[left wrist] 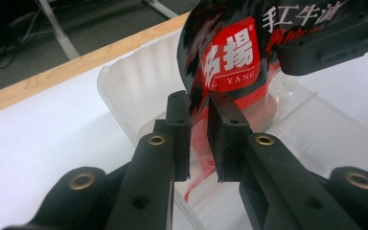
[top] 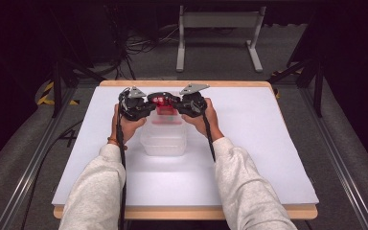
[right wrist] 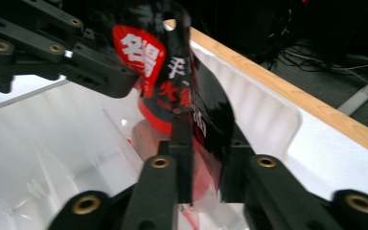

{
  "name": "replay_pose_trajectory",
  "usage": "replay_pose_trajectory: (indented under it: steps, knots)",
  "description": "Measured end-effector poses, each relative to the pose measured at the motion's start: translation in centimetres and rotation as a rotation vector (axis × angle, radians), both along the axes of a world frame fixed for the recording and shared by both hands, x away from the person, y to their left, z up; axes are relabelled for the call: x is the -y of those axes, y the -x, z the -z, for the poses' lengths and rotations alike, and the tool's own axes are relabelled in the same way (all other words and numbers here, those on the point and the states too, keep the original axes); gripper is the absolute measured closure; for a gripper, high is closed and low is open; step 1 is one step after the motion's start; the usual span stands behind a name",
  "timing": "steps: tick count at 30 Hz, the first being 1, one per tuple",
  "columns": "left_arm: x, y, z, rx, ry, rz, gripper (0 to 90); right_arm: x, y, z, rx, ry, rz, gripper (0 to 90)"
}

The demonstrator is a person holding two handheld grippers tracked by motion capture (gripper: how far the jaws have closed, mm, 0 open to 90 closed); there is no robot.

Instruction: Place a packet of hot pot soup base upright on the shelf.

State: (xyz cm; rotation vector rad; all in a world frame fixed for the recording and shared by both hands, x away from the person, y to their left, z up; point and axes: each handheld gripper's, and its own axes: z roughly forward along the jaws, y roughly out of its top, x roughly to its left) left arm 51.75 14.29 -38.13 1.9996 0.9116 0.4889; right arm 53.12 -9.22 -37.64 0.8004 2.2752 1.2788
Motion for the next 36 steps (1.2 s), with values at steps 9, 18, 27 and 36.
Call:
replay_pose_trajectory:
  steps: [9, 18, 27, 36]
  knots:
    - [-0.3, 1.5, -0.8, 0.059, -0.015, -0.003, 68.9, 1.0, 0.6, -0.5, 0.014, 0.001, 0.005, 72.1]
    - [-1.5, 2.7, -1.3, 0.077, -0.022, -0.014, 65.0, 2.2, 1.2, -0.7, 0.034, 0.013, 0.021, 73.7]
    - [-2.4, 3.9, -1.9, 0.097, -0.036, -0.012, 60.3, 3.2, 1.7, -1.1, 0.048, 0.029, 0.025, 74.0]
    - [-2.9, 6.0, -2.0, 0.119, -0.060, 0.005, 49.6, 4.4, 2.3, -1.6, 0.060, 0.089, 0.029, 73.5]
